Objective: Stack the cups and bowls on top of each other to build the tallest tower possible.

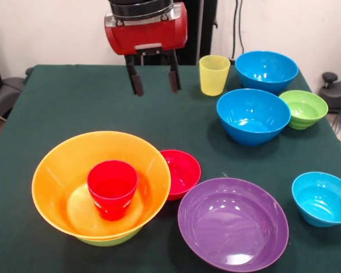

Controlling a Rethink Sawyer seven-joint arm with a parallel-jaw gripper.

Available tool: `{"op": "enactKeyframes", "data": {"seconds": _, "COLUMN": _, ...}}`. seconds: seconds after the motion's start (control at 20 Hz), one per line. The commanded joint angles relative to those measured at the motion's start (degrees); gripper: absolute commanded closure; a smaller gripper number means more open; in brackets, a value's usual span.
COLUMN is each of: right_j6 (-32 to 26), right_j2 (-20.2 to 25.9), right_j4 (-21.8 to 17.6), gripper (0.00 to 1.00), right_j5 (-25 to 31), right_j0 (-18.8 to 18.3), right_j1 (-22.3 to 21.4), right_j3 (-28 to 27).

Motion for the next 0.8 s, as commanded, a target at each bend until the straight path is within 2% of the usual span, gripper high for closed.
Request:
{"op": "enactKeyframes", "data": {"seconds": 0.05, "right_j6": -20.0, "right_j2": 10.1, "right_j4": -4.1, "gripper": 0.00, "right_j5": -0.3, "right_j0": 0.1, "right_j1": 2.7, "right_j3": 7.5}}
{"op": "enactKeyframes", "data": {"seconds": 0.4, "right_j6": -18.2, "right_j2": 12.6, "right_j4": -4.9, "gripper": 0.00, "right_j5": 2.6, "right_j0": -0.5, "right_j1": 4.9, "right_j3": 8.8}}
{"op": "enactKeyframes", "data": {"seconds": 0.55, "right_j6": -20.5, "right_j2": 15.4, "right_j4": -5.2, "gripper": 0.00, "right_j5": 3.5, "right_j0": -1.6, "right_j1": 6.4, "right_j3": 9.7}}
{"op": "enactKeyframes", "data": {"seconds": 0.8, "right_j6": -23.1, "right_j2": 17.2, "right_j4": -7.2, "gripper": 0.00, "right_j5": 6.3, "right_j0": -1.8, "right_j1": 8.6, "right_j3": 9.0}}
